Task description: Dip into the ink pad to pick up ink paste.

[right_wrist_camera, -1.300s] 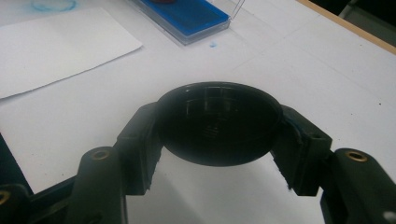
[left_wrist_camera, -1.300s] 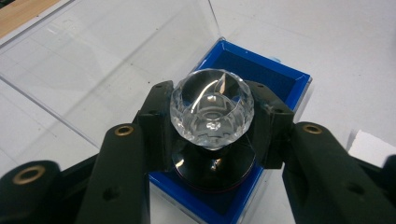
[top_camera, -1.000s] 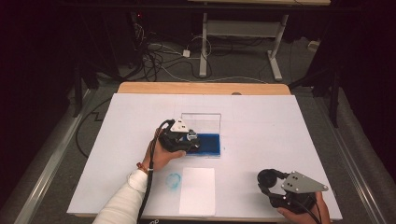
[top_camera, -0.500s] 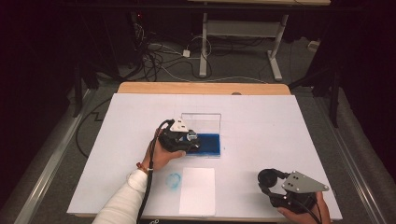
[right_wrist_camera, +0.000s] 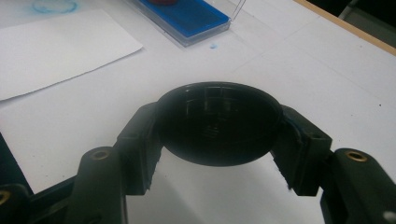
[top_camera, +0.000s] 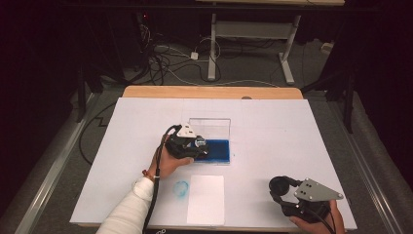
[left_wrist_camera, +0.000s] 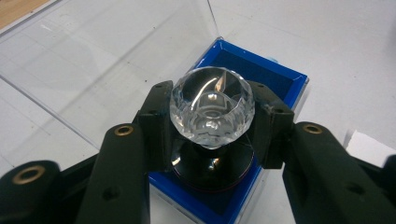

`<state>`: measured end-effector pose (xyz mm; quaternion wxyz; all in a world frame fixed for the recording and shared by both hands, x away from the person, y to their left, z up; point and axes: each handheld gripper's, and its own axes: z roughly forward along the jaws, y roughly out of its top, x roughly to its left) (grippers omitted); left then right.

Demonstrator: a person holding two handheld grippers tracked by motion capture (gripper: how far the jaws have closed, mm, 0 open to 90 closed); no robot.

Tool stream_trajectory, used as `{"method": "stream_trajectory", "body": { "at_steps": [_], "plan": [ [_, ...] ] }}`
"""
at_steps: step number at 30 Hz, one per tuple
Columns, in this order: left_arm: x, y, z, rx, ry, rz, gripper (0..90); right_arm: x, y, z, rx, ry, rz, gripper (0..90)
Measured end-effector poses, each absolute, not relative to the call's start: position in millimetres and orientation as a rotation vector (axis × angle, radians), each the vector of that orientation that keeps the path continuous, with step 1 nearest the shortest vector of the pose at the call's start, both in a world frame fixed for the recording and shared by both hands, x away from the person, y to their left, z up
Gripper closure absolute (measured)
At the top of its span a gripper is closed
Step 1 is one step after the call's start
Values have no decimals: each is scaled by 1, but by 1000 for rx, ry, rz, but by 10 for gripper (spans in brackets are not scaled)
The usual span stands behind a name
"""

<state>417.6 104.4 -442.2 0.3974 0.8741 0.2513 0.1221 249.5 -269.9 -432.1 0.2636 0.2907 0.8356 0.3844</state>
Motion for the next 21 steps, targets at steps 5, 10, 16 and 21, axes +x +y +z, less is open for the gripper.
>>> {"method": "stream_trajectory", "body": {
  "at_steps": [5, 10, 16, 21],
  "plan": [
    [417, 104, -442, 2218, 637, 312, 545, 249, -270, -432, 782, 2261, 1040, 386],
    [418, 105, -442, 2213, 638, 306, 544, 250, -270, -432, 786, 2262, 1039, 386],
    [417, 104, -442, 2215, 645, 310, 544, 249, -270, -431, 786, 2257, 1042, 386],
    [418, 104, -439, 2225, 644, 311, 545, 249, -271, -430, 788, 2255, 1050, 385]
  ]
}}
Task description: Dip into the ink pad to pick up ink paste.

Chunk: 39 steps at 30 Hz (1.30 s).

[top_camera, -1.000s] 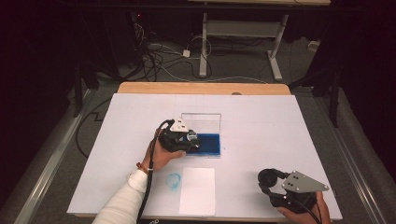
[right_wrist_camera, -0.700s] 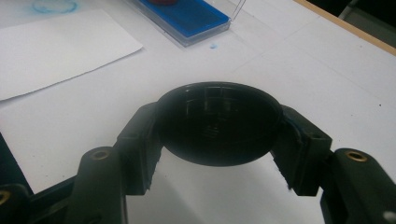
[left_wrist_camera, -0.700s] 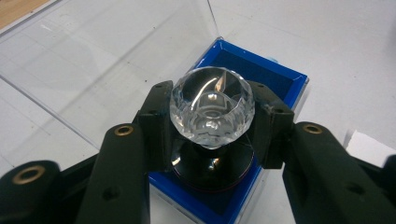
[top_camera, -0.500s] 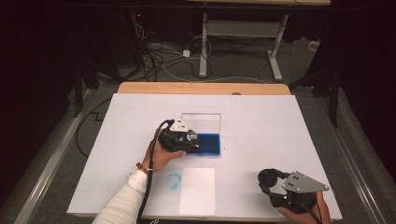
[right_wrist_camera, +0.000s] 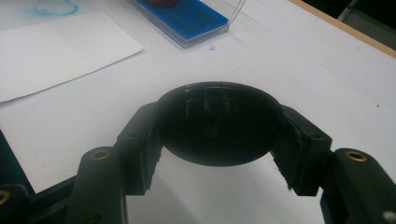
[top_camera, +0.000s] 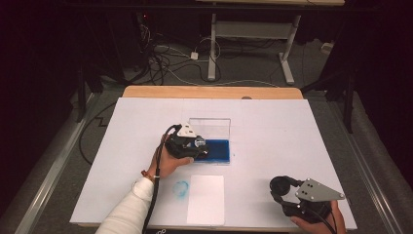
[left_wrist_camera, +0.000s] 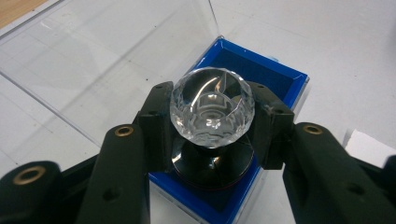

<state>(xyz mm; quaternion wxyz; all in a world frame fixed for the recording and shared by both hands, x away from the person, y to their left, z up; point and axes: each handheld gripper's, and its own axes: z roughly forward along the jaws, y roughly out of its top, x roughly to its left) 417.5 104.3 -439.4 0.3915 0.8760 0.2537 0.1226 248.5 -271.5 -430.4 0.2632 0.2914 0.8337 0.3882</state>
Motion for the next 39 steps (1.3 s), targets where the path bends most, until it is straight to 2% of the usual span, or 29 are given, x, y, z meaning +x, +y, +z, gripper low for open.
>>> {"method": "stream_trajectory", "body": {
  "at_steps": [22, 39],
  "plan": [
    [402, 113, -405, 2127, 599, 332, 545, 248, -273, -427, 774, 2238, 1060, 385],
    [394, 120, -392, 2086, 579, 324, 545, 254, -270, -429, 784, 2249, 1064, 386]
  ]
}}
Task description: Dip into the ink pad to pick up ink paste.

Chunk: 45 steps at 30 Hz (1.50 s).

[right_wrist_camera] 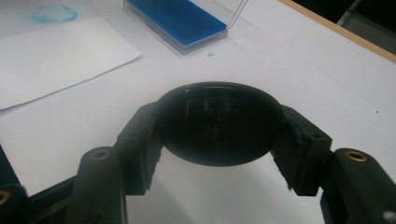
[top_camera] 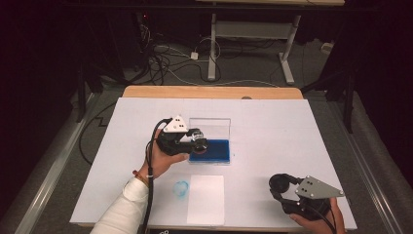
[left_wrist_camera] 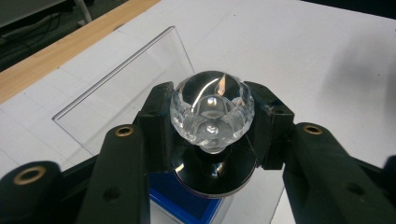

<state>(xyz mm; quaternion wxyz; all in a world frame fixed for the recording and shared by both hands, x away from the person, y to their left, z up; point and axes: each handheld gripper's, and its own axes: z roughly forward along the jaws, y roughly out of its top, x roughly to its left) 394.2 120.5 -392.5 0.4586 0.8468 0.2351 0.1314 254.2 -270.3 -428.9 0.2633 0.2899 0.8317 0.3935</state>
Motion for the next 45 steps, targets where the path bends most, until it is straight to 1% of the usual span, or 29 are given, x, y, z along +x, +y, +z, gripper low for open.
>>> {"method": "stream_trajectory", "body": {
  "at_steps": [17, 29, 38, 43, 45],
  "plan": [
    [378, 121, -383, 2076, 531, 335, 545, 262, -266, -428, 759, 2260, 1078, 385],
    [375, 126, -380, 2078, 537, 350, 545, 266, -260, -429, 739, 2276, 1077, 386],
    [387, 119, -384, 2091, 544, 352, 545, 268, -258, -431, 746, 2287, 1075, 385],
    [402, 116, -396, 2103, 582, 323, 545, 268, -256, -431, 749, 2294, 1074, 386],
    [409, 116, -403, 2099, 598, 292, 545, 269, -256, -432, 743, 2300, 1069, 385]
  ]
}}
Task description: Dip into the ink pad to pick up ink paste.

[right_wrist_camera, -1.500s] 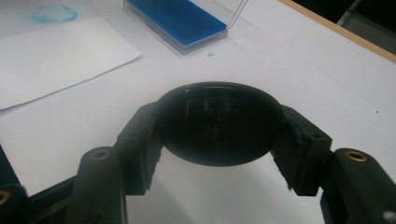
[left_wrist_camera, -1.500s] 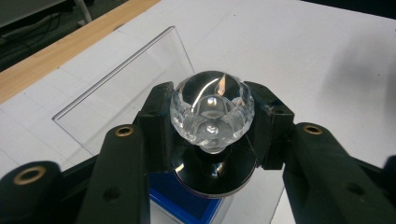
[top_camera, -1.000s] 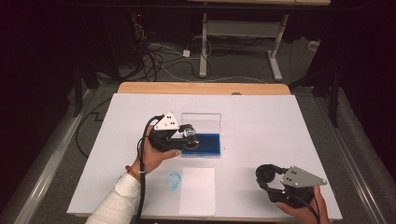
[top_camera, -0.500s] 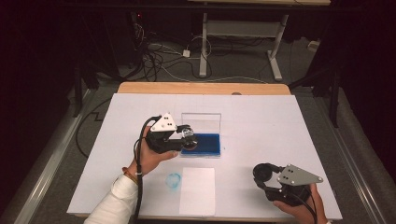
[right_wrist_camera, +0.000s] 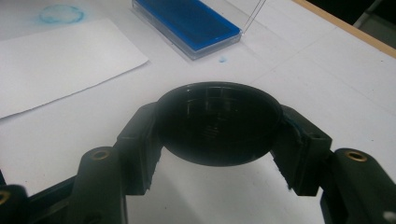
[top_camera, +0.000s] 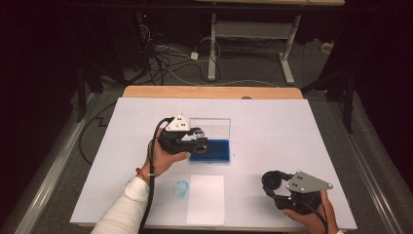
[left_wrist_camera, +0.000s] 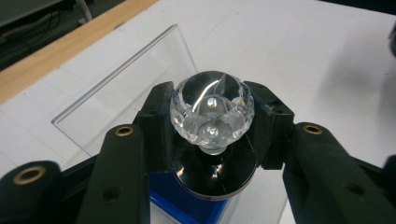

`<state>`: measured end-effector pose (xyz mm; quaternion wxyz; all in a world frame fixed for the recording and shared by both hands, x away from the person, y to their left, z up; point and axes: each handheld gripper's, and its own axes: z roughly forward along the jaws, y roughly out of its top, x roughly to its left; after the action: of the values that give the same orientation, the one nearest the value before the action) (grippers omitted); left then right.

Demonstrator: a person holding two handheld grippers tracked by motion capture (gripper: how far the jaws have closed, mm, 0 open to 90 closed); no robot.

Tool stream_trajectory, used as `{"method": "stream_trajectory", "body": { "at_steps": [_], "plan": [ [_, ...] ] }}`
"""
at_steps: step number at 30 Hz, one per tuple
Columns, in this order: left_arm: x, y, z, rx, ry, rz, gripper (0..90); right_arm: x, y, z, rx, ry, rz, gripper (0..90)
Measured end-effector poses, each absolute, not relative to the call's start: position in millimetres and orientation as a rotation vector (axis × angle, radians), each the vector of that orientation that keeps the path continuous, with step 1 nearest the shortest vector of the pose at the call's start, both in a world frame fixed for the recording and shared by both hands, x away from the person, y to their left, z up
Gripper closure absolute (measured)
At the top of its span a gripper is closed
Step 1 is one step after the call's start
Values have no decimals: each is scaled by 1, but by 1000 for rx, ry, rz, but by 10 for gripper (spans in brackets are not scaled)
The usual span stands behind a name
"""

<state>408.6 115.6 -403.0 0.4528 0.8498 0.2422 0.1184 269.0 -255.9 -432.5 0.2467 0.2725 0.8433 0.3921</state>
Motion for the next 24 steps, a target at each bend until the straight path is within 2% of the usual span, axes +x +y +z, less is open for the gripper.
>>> {"method": "stream_trajectory", "body": {
  "at_steps": [12, 24],
  "plan": [
    [429, 113, -442, 2142, 666, 264, 545, 270, -257, -434, 751, 2305, 1073, 385],
    [428, 111, -447, 2119, 670, 249, 544, 270, -256, -434, 743, 2310, 1064, 385]
  ]
}}
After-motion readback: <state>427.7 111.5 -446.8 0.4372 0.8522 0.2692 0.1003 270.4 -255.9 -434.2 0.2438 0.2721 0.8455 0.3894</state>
